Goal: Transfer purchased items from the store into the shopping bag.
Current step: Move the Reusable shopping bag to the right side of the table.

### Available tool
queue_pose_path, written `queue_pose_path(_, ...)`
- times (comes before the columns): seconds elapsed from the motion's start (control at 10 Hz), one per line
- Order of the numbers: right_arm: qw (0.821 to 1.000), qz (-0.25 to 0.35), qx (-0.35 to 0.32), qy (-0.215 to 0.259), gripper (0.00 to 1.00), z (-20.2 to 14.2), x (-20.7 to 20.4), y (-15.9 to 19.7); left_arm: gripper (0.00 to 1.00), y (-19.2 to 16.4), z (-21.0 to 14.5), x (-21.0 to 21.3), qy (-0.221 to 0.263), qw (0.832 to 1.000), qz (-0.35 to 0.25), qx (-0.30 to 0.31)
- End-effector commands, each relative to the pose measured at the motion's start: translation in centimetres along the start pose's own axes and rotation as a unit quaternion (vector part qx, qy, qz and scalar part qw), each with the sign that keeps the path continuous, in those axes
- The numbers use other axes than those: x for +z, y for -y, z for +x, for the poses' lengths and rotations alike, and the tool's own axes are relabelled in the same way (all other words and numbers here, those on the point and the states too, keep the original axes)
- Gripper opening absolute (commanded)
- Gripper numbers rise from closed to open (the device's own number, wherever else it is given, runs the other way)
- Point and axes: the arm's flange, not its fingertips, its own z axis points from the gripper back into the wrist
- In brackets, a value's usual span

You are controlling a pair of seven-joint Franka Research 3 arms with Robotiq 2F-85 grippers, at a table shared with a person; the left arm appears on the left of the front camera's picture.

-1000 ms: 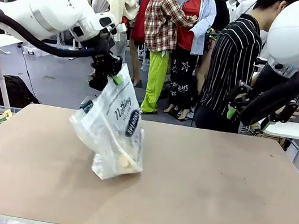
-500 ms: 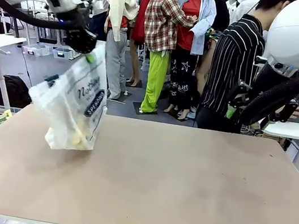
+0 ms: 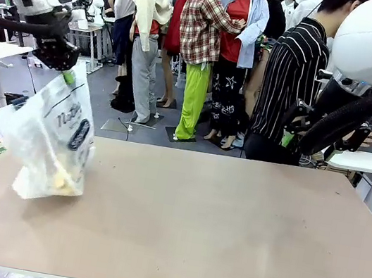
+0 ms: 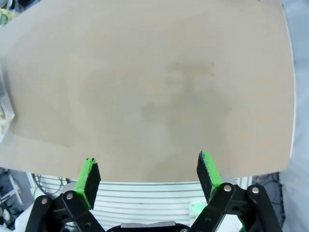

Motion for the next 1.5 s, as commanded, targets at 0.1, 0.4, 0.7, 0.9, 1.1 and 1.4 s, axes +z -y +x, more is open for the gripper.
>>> queue_pose_path(0.1,1.000,0.001,0.007,-0.001,1.00,-0.1,-0.1,0.0,0.00,-1.1,-1.9,-0.2,-0.036,0.999,0.035,-0.001)
queue_pose_path(0.4,1.000,0.001,0.007,-0.001,1.00,-0.1,-0.1,0.0,0.00,-3.3,-2.6,-1.7,-0.045,0.998,0.045,0.012)
queue_pose_path(0.7,1.000,0.001,0.007,-0.001,1.00,-0.1,-0.1,0.0,0.55,-3.6,-2.8,-1.2,-0.027,0.999,0.039,0.022)
queue_pose_path(0.9,1.000,0.001,0.007,-0.001,1.00,-0.1,-0.1,0.0,0.95,-3.5,-2.6,-0.8,-0.007,0.999,0.034,0.026)
queue_pose_path(1.1,1.000,0.001,0.007,-0.001,1.00,-0.1,-0.1,0.0,1.00,-2.9,-2.7,0.6,0.036,0.997,0.045,0.047)
queue_pose_path(1.4,1.000,0.001,0.007,-0.001,1.00,-0.1,-0.1,0.0,1.00,2.7,-3.8,3.8,0.130,0.991,0.027,0.007)
